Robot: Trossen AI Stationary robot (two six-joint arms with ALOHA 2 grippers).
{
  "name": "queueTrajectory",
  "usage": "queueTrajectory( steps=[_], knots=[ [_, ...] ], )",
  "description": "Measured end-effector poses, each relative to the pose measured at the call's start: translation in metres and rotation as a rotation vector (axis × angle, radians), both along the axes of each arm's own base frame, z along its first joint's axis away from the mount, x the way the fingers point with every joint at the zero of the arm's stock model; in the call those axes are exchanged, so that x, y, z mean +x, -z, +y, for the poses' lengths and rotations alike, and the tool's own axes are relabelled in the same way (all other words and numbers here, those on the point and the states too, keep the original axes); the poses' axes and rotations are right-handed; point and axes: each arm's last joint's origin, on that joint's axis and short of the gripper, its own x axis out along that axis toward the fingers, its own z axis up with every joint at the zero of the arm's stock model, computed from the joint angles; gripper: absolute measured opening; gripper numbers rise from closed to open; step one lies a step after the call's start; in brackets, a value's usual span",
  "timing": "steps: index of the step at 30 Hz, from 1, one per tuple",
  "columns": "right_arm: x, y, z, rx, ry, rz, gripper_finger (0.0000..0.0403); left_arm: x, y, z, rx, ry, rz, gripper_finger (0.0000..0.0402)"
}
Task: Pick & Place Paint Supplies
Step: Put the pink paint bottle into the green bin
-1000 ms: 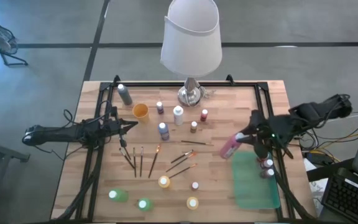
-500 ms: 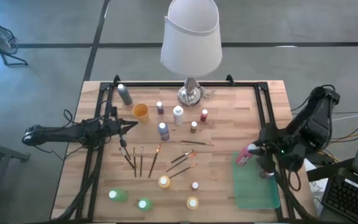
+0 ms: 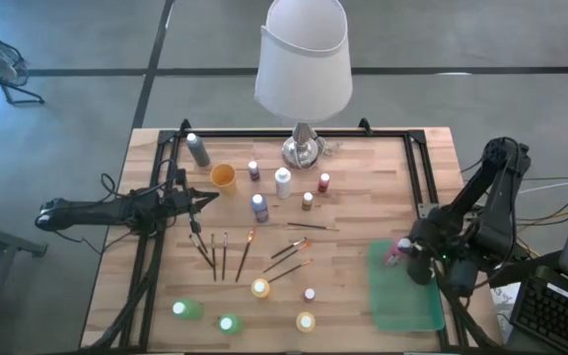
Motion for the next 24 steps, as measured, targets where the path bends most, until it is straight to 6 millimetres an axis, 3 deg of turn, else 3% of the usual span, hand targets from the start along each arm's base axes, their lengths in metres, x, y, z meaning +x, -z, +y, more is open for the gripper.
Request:
queueTrajectory(
  steps=[10, 24],
  knots=[
    [-0.007, 0.025, 0.000, -0.008, 0.082, 0.010, 0.0116, 0.000, 0.000, 0.000, 0.000, 0.000, 0.000, 0.0013],
    [-0.009, 0.036, -0.003, -0.023, 0.105, 0.027, 0.0119, 0.000, 0.000, 0.000, 0.000, 0.000, 0.000, 0.0013]
  ],
)
